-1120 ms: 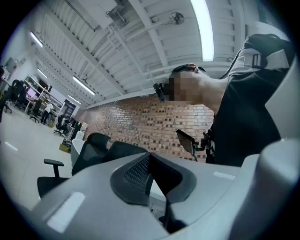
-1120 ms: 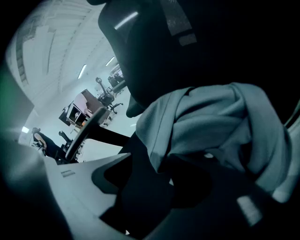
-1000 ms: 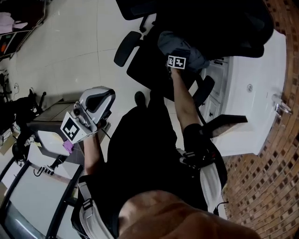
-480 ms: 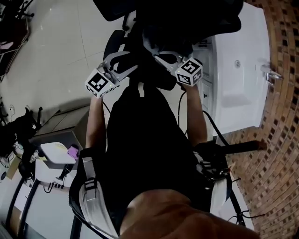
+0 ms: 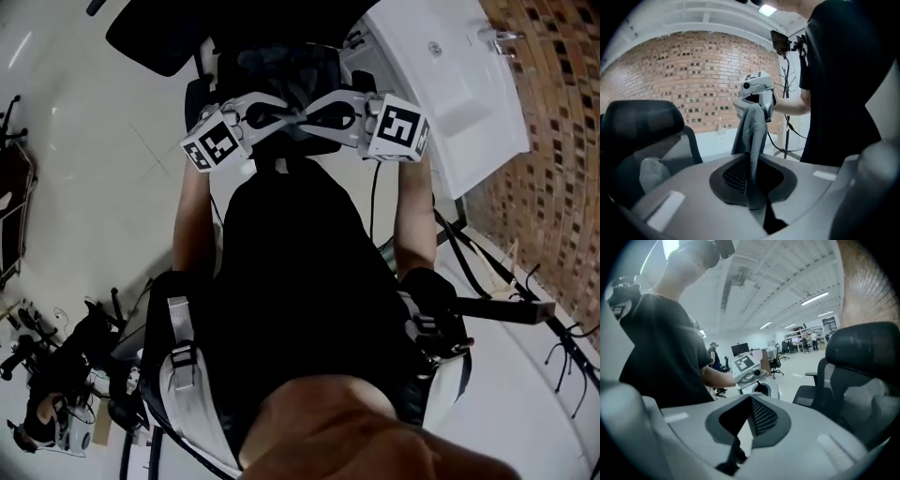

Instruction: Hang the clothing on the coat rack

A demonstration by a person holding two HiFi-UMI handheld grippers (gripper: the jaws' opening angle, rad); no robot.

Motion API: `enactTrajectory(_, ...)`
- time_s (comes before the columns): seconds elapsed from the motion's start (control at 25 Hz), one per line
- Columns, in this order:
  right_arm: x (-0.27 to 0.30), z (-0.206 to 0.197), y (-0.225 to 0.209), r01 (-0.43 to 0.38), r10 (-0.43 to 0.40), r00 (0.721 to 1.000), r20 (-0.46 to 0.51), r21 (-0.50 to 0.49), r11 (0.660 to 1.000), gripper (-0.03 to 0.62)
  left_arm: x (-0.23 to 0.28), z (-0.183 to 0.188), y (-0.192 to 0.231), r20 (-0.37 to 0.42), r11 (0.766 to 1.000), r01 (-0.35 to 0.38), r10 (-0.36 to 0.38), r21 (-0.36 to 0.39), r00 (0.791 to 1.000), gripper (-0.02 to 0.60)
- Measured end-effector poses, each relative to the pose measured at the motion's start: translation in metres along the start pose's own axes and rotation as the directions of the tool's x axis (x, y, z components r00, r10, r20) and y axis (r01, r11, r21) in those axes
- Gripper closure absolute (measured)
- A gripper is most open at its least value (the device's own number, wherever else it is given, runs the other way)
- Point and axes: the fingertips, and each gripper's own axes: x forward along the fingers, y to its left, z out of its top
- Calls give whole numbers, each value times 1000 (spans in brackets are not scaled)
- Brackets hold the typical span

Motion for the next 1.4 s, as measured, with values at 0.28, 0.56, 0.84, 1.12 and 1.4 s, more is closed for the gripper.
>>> enactTrajectory(0.28, -15, 14, -15, 188, -196, 956, 220, 55, 981, 470, -68, 43, -12, 164, 991, -65, 84, -115, 983, 568)
enactTrajectory(0.56, 21, -180, -55, 426, -410, 904, -117, 193, 884, 345, -126, 21, -34, 166, 978, -93, 125, -186, 978, 568)
enactTrajectory(0.84, 109, -220, -27, 439, -455, 853, -254, -122, 890, 345, -137, 21, -24, 188, 964, -153, 194, -216, 963, 568)
enactTrajectory(1.12, 132, -190, -54, 504, -605, 772, -194, -393, 769, 559, -144, 44, -6, 313, 951, -192, 264, -243, 912, 568)
enactTrajectory(1.4, 0, -101, -42, 690, -712, 692, -120, -177, 702, 572, -183, 71, 36, 485, 919, -247, 375, -309, 790, 568)
